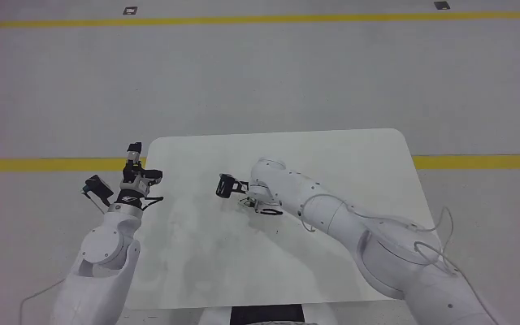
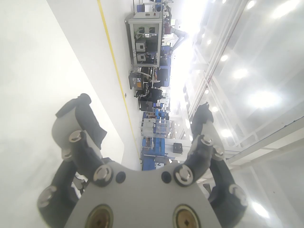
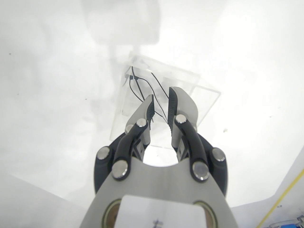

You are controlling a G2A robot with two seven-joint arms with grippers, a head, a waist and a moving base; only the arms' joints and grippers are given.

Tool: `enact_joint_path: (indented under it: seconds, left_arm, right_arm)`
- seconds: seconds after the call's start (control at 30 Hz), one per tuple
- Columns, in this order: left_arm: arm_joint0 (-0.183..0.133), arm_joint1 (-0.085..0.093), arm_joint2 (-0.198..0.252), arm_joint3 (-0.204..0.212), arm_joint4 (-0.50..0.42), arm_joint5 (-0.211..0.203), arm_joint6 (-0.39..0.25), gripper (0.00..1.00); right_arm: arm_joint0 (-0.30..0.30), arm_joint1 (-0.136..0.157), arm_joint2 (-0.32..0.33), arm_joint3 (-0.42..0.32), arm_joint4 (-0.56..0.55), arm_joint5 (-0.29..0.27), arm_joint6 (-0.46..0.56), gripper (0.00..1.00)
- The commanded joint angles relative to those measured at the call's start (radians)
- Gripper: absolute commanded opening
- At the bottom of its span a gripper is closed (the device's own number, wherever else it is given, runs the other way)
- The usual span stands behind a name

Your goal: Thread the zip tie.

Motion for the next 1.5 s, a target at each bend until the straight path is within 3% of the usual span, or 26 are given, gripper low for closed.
enact_joint_path:
  seconds: [0.0,0.33,0.5,0.9,1.47]
  left_arm:
    - [0.0,0.0,0.0,0.0,0.0,0.0,0.0,1.0]
    - [0.0,0.0,0.0,0.0,0.0,0.0,0.0,1.0]
    - [0.0,0.0,0.0,0.0,0.0,0.0,0.0,1.0]
    - [0.0,0.0,0.0,0.0,0.0,0.0,0.0,1.0]
    - [0.0,0.0,0.0,0.0,0.0,0.0,0.0,1.0]
  right_arm:
    - [0.0,-0.01,0.0,0.019,0.001,0.0,-0.003,0.19]
    - [0.002,-0.054,0.0,0.09,0.01,0.0,-0.001,0.18]
    - [0.006,-0.069,0.0,0.119,0.017,0.0,0.002,0.11]
    - [0.027,-0.076,0.0,0.128,0.032,0.0,0.002,0.14]
    - [0.012,-0.086,0.0,0.155,0.032,0.0,0.004,0.18]
